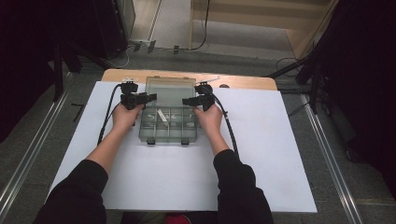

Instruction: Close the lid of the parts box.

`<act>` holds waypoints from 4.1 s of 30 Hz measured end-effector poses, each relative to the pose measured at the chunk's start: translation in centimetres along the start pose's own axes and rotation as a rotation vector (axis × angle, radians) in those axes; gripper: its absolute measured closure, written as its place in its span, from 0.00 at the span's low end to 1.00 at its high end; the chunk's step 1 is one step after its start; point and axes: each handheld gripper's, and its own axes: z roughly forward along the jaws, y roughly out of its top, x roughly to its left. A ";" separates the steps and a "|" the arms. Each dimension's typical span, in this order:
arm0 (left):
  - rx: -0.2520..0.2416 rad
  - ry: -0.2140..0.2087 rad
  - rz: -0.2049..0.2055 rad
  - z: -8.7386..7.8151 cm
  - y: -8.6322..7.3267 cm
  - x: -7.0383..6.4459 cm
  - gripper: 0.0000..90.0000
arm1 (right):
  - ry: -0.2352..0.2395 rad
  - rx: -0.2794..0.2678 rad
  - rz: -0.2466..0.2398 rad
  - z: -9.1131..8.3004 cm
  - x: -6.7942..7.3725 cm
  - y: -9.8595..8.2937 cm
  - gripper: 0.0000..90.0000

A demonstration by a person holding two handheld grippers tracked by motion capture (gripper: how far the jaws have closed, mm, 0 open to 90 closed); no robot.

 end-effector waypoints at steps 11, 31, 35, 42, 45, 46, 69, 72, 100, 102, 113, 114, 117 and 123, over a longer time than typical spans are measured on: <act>-0.023 -0.003 0.016 -0.7 0.4 -0.1 0.57 | -0.004 -0.017 -0.031 -0.6 0.1 -0.2 0.47; -0.033 -0.037 0.075 -2.8 1.0 -0.4 0.67 | 0.022 -0.091 -0.110 -2.7 -0.1 0.4 0.61; -0.027 -0.045 0.071 -3.3 1.1 -0.5 0.66 | 0.042 -0.095 -0.108 -3.2 -0.1 0.4 0.62; -0.014 -0.059 0.080 -4.1 1.2 -0.9 0.66 | 0.078 -0.122 -0.097 -4.0 -0.3 0.0 0.67; -0.004 -0.069 0.090 -4.5 1.3 -0.9 0.66 | 0.080 -0.127 -0.110 -4.2 -0.2 -0.1 0.67; -0.001 -0.072 0.093 -4.7 1.3 -1.0 0.66 | 0.076 -0.125 -0.124 -4.4 -0.1 -0.1 0.68; 0.037 -0.114 0.141 -6.6 0.2 -1.5 0.46 | 0.085 -0.135 -0.226 -5.9 0.9 -1.3 0.66; 0.045 -0.134 0.133 -7.0 0.2 -1.5 0.43 | 0.077 -0.135 -0.232 -6.0 1.0 -1.4 0.66; 0.116 -0.137 0.086 -9.7 1.0 0.8 1.00 | 0.059 -0.148 -0.257 -6.1 1.3 -1.8 0.65; 0.112 -0.138 0.097 -9.6 1.3 0.5 1.00 | 0.059 -0.153 -0.257 -6.1 1.3 -1.8 0.65; 0.082 -0.130 0.119 -8.6 3.0 -0.2 0.99 | 0.049 -0.161 -0.258 -5.9 1.4 -2.0 0.64; 0.080 -0.121 0.127 -8.5 3.2 -0.4 0.99 | 0.049 -0.161 -0.257 -5.9 1.4 -2.0 0.64; 0.073 -0.122 0.126 -8.3 3.4 -0.4 0.99 | 0.052 -0.161 -0.260 -5.9 1.4 -2.0 0.63; 0.080 -0.133 0.128 -7.5 3.4 -0.4 0.99 | 0.054 -0.165 -0.259 -6.0 1.5 -2.2 0.62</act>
